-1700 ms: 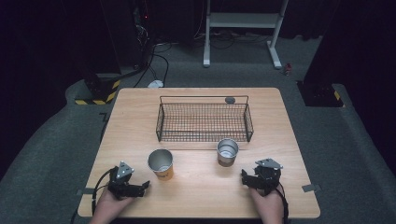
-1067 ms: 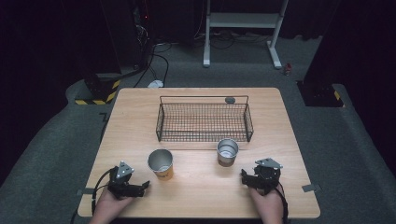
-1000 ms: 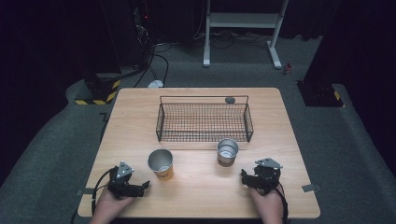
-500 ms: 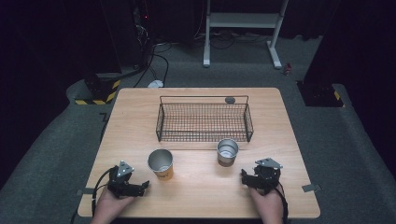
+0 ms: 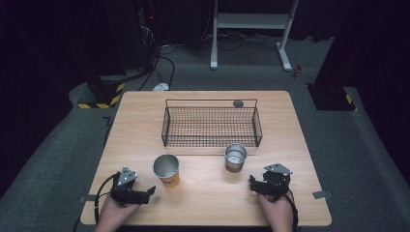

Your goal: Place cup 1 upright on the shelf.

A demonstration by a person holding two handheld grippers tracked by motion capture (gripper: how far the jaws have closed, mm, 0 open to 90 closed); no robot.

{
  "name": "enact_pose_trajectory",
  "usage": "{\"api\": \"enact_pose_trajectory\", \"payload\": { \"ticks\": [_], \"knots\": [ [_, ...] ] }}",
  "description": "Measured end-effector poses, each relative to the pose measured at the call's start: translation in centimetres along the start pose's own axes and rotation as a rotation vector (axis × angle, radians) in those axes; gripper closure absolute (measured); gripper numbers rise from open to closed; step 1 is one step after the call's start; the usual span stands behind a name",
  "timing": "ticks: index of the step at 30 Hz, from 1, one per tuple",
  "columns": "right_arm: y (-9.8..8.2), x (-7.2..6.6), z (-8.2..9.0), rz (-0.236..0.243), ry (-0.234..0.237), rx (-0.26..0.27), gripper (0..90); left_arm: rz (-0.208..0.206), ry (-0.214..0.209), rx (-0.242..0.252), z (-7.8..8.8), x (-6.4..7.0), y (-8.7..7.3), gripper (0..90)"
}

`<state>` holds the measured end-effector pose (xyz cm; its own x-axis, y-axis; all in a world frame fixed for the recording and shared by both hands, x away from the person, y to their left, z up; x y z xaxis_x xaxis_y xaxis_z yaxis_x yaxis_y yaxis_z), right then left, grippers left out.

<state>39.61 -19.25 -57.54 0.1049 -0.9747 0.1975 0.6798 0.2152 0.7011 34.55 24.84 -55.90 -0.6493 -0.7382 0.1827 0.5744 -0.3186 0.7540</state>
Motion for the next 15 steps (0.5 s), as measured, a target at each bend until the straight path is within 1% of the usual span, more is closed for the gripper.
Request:
{"api": "enact_pose_trajectory", "payload": {
  "ticks": [1,2,4,9,12,13,15],
  "knots": [
    [0.0,0.0,0.0,0.0,0.0,0.0,9.1,0.0,-0.004,0.005,0.0,0.1,0.1,0.0],
    [0.0,0.0,0.0,0.0,0.0,0.0,9.1,-0.011,-0.008,0.01,0.2,0.3,0.2,0.0],
    [0.0,0.0,0.0,0.0,0.0,0.0,9.1,-0.01,-0.012,0.016,0.2,0.4,0.3,0.0],
    [0.0,0.0,0.0,0.0,0.0,0.0,9.1,-0.014,-0.041,0.051,0.6,1.0,0.8,0.0],
    [0.0,0.0,0.0,0.0,0.0,0.0,9.1,-0.015,-0.047,0.064,0.6,1.3,1.0,0.0],
    [0.0,0.0,0.0,0.0,0.0,0.0,9.1,-0.021,-0.06,0.069,0.7,1.5,1.1,0.0],
    [0.0,0.0,0.0,0.0,0.0,0.0,9.1,-0.025,-0.069,0.072,0.8,1.7,1.2,0.0]
  ]
}}
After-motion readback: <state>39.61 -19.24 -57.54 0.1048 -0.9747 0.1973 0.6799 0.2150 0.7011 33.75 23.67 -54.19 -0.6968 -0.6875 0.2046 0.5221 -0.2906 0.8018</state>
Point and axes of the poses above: each handheld gripper's, and its own axes: z roughly backward along the jaws, y roughly out of its top, x roughly to its right, the point moved 7 cm from there along -z, roughly forward along the jaws, and after that the axes turned 15 degrees about -y, right-handed, at the moved point
